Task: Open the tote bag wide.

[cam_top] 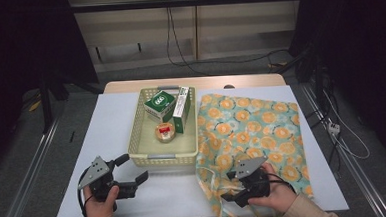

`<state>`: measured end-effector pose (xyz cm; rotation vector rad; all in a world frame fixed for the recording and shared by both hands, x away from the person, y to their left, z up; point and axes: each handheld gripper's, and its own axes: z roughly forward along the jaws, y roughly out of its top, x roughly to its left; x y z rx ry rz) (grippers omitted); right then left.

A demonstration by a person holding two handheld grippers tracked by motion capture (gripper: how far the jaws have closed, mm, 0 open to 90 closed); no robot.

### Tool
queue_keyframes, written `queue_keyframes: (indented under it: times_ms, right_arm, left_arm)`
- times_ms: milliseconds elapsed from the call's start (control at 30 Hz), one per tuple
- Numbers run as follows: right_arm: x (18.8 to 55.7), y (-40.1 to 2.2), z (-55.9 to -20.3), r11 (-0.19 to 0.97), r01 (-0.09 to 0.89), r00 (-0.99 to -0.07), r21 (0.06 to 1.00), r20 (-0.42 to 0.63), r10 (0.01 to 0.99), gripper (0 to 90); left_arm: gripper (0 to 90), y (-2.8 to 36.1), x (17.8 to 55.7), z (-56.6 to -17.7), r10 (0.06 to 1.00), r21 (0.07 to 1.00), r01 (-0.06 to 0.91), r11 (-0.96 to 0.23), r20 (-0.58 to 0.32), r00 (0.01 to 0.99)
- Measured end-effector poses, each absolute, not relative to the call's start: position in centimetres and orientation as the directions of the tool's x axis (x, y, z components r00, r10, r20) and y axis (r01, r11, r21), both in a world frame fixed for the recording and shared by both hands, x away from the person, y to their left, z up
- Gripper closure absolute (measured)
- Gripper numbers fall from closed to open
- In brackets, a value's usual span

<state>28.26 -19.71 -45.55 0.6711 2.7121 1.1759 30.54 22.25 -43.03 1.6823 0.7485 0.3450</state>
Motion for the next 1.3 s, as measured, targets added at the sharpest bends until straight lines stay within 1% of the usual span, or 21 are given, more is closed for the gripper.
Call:
queue_keyframes:
  times_ms: [67, 133, 200, 233, 300, 333, 367, 467, 567, 700, 800, 867, 933, 1067, 1300]
  right_arm:
    - [28.4, -19.5, -45.7, 0.597, 0.343, -0.891, 0.725, 0.051, 0.451, 35.4]
    - [28.6, -19.4, -45.7, 0.588, 0.346, -0.883, 0.731, 0.042, 0.467, 44.6]
    - [28.6, -19.3, -45.7, 0.59, 0.344, -0.884, 0.73, 0.04, 0.465, 50.4]
    - [28.6, -19.2, -45.6, 0.591, 0.343, -0.886, 0.73, 0.043, 0.462, 55.4]
    - [28.6, -19.0, -45.5, 0.601, 0.336, -0.889, 0.725, 0.033, 0.456, 62.1]
    - [28.6, -18.9, -45.4, 0.602, 0.336, -0.89, 0.725, 0.035, 0.454, 67.4]
    - [28.5, -18.8, -45.4, 0.606, 0.331, -0.894, 0.723, 0.035, 0.446, 70.5]
    - [28.7, -18.7, -45.4, 0.601, 0.345, -0.889, 0.721, 0.045, 0.456, 76.0]
    - [28.9, -18.6, -45.3, 0.604, 0.344, -0.89, 0.719, 0.044, 0.454, 86.1]
    - [29.4, -18.8, -45.2, 0.588, 0.375, -0.875, 0.716, 0.065, 0.479, 89.0]
    - [30.2, -19.2, -44.9, 0.556, 0.404, -0.859, 0.727, 0.093, 0.503, 89.6]
    - [30.9, -19.4, -44.6, 0.541, 0.417, -0.844, 0.731, 0.091, 0.528, 89.8]
    - [31.7, -19.7, -44.4, 0.509, 0.44, -0.83, 0.739, 0.118, 0.546, 89.8]
    - [33.6, -20.4, -44.0, 0.489, 0.453, -0.801, 0.745, 0.099, 0.591, 89.9]
    - [36.5, -22.5, -43.8, 0.441, 0.5, -0.738, 0.745, 0.1, 0.668, 89.9]
  left_arm:
    - [4.9, 22.2, 30.6, -43.1, 0.641, 0.952, 0.292, -0.091, -0.168, 0.749]
    - [4.9, 22.2, 30.5, -43.0, 0.638, 0.953, 0.29, -0.091, -0.167, 0.751]
    - [4.9, 22.2, 30.5, -43.0, 0.639, 0.953, 0.29, -0.089, -0.168, 0.751]
    - [4.9, 22.1, 30.5, -43.0, 0.639, 0.953, 0.291, -0.088, -0.17, 0.75]
    - [4.9, 22.1, 30.5, -43.0, 0.638, 0.953, 0.29, -0.092, -0.167, 0.752]
    - [4.9, 22.1, 30.5, -43.0, 0.638, 0.953, 0.29, -0.092, -0.167, 0.752]
    - [4.9, 22.1, 30.5, -43.0, 0.638, 0.952, 0.289, -0.096, -0.164, 0.753]
    - [4.9, 22.0, 30.4, -42.9, 0.637, 0.952, 0.291, -0.091, -0.169, 0.752]
    - [4.9, 22.0, 30.5, -42.9, 0.636, 0.952, 0.289, -0.098, -0.164, 0.754]
    - [4.9, 22.1, 30.5, -42.9, 0.639, 0.953, 0.289, -0.09, -0.168, 0.751]
    - [4.9, 22.2, 30.5, -43.0, 0.639, 0.952, 0.292, -0.091, -0.169, 0.75]
    - [4.9, 22.2, 30.5, -43.0, 0.638, 0.953, 0.29, -0.091, -0.168, 0.752]
    - [4.9, 22.2, 30.5, -43.0, 0.638, 0.953, 0.29, -0.088, -0.169, 0.751]
    - [4.9, 22.2, 30.5, -43.0, 0.64, 0.952, 0.294, -0.084, -0.175, 0.748]
    - [4.9, 22.3, 30.6, -43.2, 0.64, 0.951, 0.298, -0.083, -0.178, 0.748]
